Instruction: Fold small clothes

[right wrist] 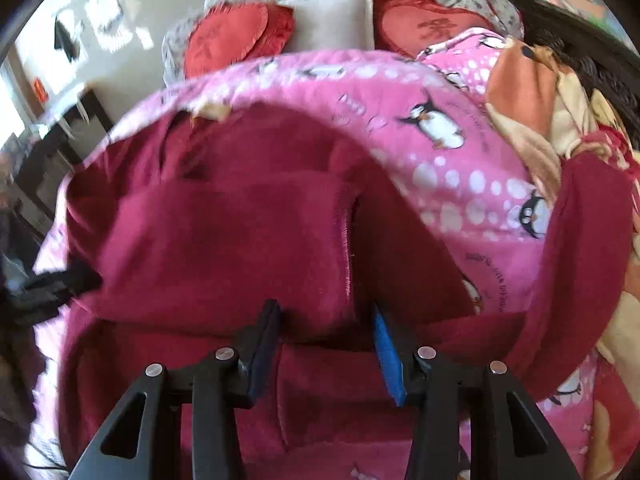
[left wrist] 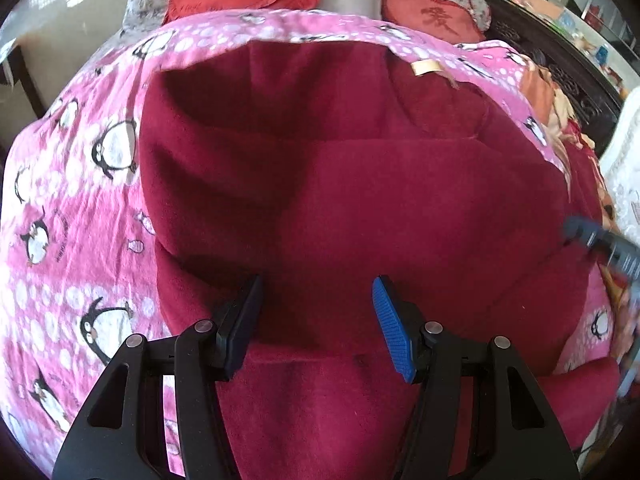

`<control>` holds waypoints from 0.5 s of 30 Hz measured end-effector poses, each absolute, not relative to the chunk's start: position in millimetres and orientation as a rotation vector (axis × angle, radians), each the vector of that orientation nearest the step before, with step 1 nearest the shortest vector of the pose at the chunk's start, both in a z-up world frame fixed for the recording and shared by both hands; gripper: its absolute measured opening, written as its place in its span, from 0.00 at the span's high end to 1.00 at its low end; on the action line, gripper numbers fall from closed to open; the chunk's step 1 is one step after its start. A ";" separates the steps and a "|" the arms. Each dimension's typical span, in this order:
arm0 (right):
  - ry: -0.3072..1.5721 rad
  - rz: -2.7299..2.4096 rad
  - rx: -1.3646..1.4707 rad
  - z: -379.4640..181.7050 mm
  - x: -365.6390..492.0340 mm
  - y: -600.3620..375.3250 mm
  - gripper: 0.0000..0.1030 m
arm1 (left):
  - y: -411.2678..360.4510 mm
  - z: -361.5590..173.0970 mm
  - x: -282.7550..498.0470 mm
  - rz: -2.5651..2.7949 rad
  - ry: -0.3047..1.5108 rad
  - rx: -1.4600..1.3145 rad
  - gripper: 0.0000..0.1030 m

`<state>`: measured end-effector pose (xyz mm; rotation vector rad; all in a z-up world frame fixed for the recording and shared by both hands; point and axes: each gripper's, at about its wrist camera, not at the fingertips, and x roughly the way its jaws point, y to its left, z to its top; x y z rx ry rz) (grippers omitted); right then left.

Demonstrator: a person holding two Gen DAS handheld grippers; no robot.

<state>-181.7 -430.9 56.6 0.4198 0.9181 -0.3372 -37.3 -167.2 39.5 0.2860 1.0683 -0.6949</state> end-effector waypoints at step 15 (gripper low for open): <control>0.765 -0.803 0.747 53.9 -269.7 -631.4 0.53 | -183.9 51.8 -50.9 -0.728 1.053 0.323 0.45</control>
